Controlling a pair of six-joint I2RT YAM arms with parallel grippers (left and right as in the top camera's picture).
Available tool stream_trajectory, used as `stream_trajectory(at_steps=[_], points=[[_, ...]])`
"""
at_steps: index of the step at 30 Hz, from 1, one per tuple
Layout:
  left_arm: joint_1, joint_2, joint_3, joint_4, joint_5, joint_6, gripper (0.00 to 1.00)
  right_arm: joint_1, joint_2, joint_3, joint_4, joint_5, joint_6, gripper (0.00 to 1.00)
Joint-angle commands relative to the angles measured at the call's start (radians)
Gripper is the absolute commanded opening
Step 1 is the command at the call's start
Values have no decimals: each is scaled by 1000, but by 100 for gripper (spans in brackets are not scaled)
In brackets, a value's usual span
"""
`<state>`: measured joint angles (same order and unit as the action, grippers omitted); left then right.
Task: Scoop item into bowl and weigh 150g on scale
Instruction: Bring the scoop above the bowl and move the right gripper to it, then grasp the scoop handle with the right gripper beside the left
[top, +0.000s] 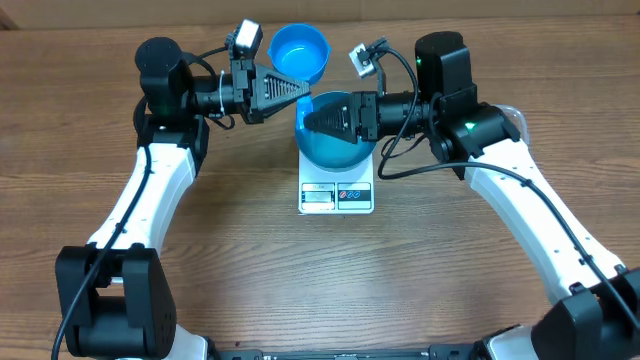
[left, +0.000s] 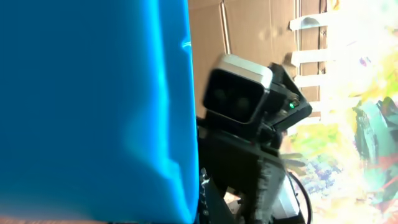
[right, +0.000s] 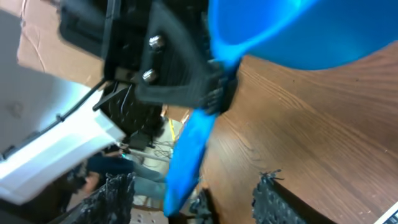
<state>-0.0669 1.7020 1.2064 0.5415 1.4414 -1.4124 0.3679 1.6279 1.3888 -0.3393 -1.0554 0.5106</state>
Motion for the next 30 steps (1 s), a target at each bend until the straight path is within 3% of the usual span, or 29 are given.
stream_trajectory(at_steps=[1,6,13,18,22,30], points=[[-23,5,8,35,-16,-35,4,4,16,5,28,11,150,50],[-25,5,8,94,0,-19,4,4,16,5,64,3,200,34],[-26,5,8,92,-7,-2,4,7,16,5,104,-31,275,24],[-26,5,8,92,-8,-2,4,10,16,5,131,-31,275,25],[-26,5,8,92,-9,-4,4,11,16,5,159,-54,275,34],[-26,5,8,92,-10,-6,4,18,16,5,159,-68,275,33]])
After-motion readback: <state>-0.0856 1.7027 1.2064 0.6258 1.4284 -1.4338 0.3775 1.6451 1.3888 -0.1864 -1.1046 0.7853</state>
